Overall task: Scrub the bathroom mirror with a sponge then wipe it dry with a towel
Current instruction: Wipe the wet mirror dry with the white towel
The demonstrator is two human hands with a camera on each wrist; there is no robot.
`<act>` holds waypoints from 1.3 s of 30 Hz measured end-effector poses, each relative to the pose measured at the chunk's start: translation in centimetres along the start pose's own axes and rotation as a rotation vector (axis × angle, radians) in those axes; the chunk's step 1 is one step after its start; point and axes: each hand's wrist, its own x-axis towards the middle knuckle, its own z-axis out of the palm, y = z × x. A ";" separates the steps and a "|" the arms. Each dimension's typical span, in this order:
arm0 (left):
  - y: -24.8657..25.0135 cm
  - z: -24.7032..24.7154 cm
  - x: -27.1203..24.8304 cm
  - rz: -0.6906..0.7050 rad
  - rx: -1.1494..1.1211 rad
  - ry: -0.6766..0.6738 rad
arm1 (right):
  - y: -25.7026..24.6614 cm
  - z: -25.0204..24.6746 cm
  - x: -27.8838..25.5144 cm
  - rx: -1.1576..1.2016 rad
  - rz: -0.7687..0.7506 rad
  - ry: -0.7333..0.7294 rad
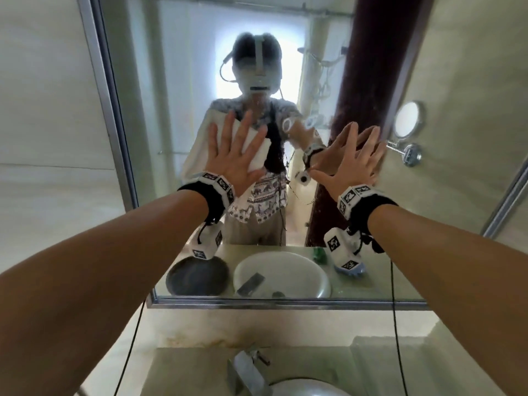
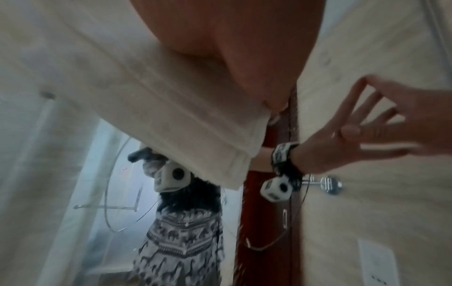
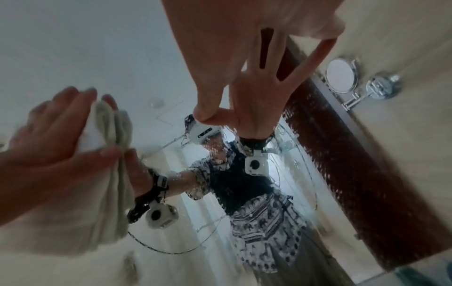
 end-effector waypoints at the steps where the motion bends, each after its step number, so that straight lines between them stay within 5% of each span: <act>1: 0.7 -0.4 1.1 -0.032 -0.008 0.025 | 0.0 0.3 0.2 -0.005 0.002 0.005; 14: 4.7 -0.6 5.0 -0.036 0.008 0.187 | 0.5 2.0 0.4 -0.045 -0.039 0.053; 21: 10.6 -0.2 5.9 0.194 0.065 0.200 | 0.9 2.3 0.3 -0.064 -0.055 0.057; 26: 8.8 -0.2 5.6 0.320 -0.041 0.271 | 1.3 2.5 0.3 -0.057 -0.067 0.051; 39: 3.3 -0.9 4.1 0.121 0.028 0.265 | 1.2 2.4 0.1 -0.108 -0.066 0.043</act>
